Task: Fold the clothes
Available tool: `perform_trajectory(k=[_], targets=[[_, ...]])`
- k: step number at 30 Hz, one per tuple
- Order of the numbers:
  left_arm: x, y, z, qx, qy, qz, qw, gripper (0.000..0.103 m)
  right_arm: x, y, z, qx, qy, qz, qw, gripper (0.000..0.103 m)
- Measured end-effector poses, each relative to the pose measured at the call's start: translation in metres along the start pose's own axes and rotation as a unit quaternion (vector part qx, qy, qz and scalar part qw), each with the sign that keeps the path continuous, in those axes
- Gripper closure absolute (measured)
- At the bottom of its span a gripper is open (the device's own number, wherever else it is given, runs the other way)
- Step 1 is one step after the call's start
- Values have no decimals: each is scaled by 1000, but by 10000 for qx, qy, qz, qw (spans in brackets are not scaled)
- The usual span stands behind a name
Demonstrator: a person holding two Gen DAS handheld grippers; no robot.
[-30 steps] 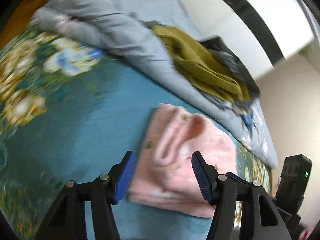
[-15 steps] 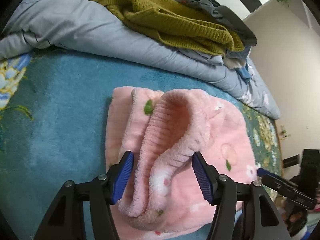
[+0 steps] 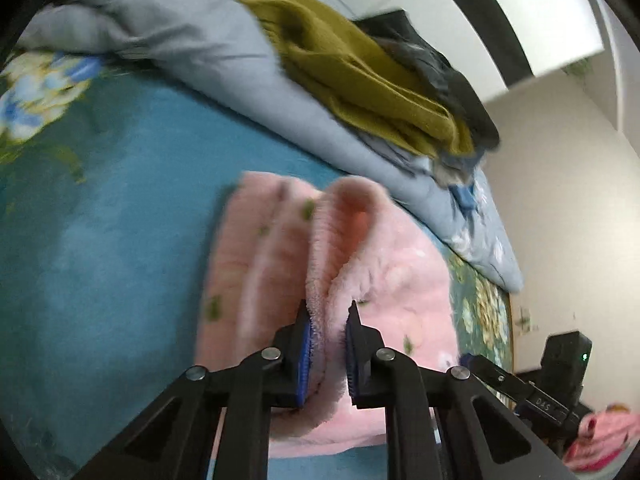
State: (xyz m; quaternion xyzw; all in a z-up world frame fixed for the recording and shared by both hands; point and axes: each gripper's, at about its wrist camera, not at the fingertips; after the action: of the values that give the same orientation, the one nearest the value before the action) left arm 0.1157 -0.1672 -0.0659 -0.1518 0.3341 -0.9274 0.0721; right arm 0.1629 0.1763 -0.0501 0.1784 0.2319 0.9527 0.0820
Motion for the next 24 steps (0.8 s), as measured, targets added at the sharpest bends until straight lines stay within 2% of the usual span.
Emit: perform_trajectory(k=[1,3,4,6,9,10,11,14,17,22,24], targets=[[1,6,-1,207,38,16,9998,87,0,-1,0,-6,2,0,10000,49],[-1,21,-7,371,151,164,9991,87,0,-6,0,-49,17,-35,10000,49],[-1,28,-10,446,208,241,9985,83,0,-9,-2,-78,37,-81,9999,49],[0,33,-8,242,129,400,9988,81,-1,-16,-4,-86,71,-201,9997,49],[1,28,-4,334,100,309,9989,63,-2,-24,-8,-104,145,-291,9994,49],[3,26,-2,426,102,227,9988,49,-2,-26,-9,-93,160,-324,9993,49],[5,24,-1,621,91,101,9980,40,-2,-29,-11,-66,171,-355,9992,49],[12,30,-10,962,256,-134,9949,32,-1,-42,-18,87,232,-515,9984,43],[16,43,-19,738,423,-38,9964,27,3,-55,-27,292,298,-724,9965,43],[20,71,-32,-12,677,463,9966,23,8,-80,-47,792,456,-1165,9890,42],[18,82,-31,-488,728,801,9929,23,8,-87,-54,990,548,-1333,9846,41]])
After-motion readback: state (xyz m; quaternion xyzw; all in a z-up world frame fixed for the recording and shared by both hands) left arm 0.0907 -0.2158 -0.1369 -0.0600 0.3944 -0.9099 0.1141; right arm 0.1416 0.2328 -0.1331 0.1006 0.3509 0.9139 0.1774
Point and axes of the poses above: each gripper's, at about its wrist camera, not at the fingertips, and z roughly against the way its jaws point, y to its left, x to its top, and after that the axes turned 3 degrees about y, right-handed
